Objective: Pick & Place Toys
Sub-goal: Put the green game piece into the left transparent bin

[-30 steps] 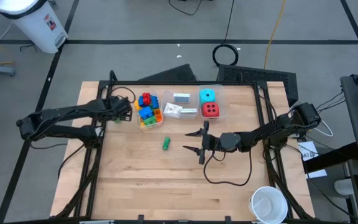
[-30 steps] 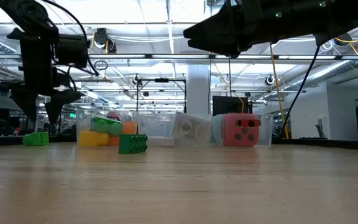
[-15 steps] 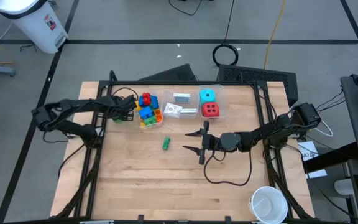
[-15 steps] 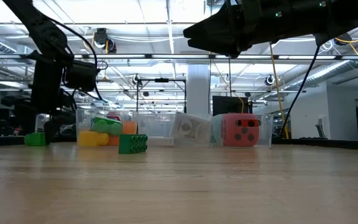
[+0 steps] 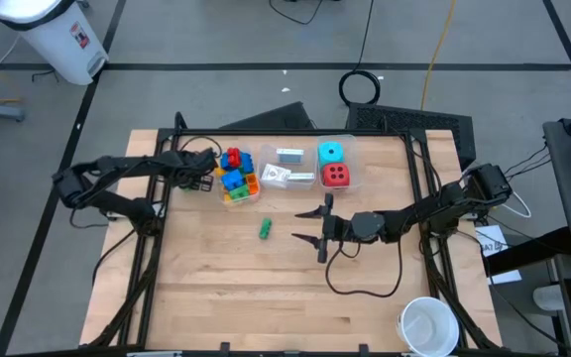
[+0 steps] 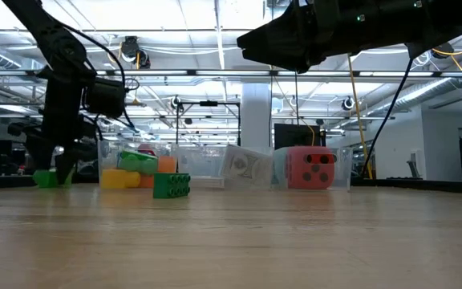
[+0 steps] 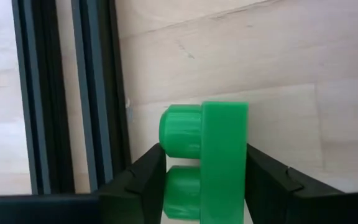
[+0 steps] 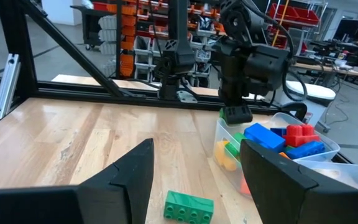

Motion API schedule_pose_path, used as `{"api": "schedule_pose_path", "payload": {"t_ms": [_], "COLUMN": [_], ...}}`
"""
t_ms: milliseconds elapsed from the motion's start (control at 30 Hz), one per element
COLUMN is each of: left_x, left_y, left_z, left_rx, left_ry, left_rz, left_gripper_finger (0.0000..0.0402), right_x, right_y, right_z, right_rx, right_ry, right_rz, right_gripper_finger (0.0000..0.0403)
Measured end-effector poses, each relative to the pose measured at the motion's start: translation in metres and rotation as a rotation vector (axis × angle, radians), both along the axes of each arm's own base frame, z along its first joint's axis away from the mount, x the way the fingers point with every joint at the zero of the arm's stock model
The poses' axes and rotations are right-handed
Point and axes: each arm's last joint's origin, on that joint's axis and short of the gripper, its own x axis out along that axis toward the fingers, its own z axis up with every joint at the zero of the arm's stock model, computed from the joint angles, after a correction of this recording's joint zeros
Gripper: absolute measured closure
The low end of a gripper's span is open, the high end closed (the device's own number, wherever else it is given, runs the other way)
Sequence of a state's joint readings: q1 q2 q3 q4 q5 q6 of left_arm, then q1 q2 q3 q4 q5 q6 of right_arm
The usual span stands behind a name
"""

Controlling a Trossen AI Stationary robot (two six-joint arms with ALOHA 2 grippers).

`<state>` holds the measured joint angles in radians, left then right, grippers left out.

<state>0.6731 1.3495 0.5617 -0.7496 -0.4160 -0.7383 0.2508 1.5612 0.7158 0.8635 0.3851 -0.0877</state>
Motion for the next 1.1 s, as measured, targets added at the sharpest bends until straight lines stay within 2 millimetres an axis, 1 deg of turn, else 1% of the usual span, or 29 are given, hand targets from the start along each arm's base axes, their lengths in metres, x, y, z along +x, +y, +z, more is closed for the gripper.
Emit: {"api": "schedule_pose_path", "payload": {"t_ms": [100, 267, 333, 367, 500, 567, 667, 733, 800, 867, 967, 1100], "left_x": [-0.002, -0.002, -0.001, 0.0, 0.005, 0.009, 0.012, 0.013, 0.011, 0.007, 0.002, -0.002], "left_y": [-0.001, -0.005, -0.008, -0.01, -0.02, -0.025, -0.033, -0.036, -0.04, -0.043, -0.047, -0.05], "left_z": [0.008, 0.032, 0.044, 0.051, 0.074, 0.083, 0.089, 0.088, 0.085, 0.081, 0.074, 0.061], "left_rx": [0.018, 0.086, 0.122, 0.143, 0.209, 0.233, 0.239, 0.23, 0.198, 0.15, 0.073, 0.058], "left_ry": [-0.029, -0.113, -0.161, -0.194, -0.317, -0.398, -0.456, -0.446, -0.411, -0.368, -0.335, -0.333], "left_rz": [-0.001, -0.026, -0.052, -0.065, -0.124, -0.168, -0.229, -0.258, -0.254, -0.218, -0.14, -0.083], "left_gripper_finger": [0.0234, 0.0243, 0.0252, 0.0274, 0.0313, 0.0341, 0.0388, 0.0397, 0.0381, 0.035, 0.0289, 0.0196], "right_x": [0.0, 0.0, 0.0, 0.0, 0.0, 0.0, 0.0, 0.0, 0.0, 0.0, 0.0, 0.0], "right_y": [0.0, 0.0, 0.0, 0.0, 0.0, 0.0, 0.0, 0.0, 0.0, 0.0, 0.0, 0.0], "right_z": [0.0, 0.0, 0.0, 0.0, 0.0, 0.0, 0.0, 0.0, 0.0, 0.0, 0.0, 0.0], "right_rx": [-0.003, -0.003, -0.003, -0.003, -0.003, -0.003, -0.003, -0.002, 0.002, 0.008, 0.008, 0.007], "right_ry": [0.0, 0.0, 0.0, 0.0, 0.0, 0.0, 0.0, 0.0, 0.0, -0.001, -0.001, -0.001], "right_rz": [-0.001, -0.001, -0.001, -0.001, -0.002, -0.002, -0.002, -0.002, -0.002, -0.002, -0.002, -0.002], "right_gripper_finger": [0.0195, 0.0195, 0.0195, 0.0195, 0.0195, 0.0195, 0.0195, 0.0195, 0.0195, 0.0195, 0.0195, 0.0195]}}
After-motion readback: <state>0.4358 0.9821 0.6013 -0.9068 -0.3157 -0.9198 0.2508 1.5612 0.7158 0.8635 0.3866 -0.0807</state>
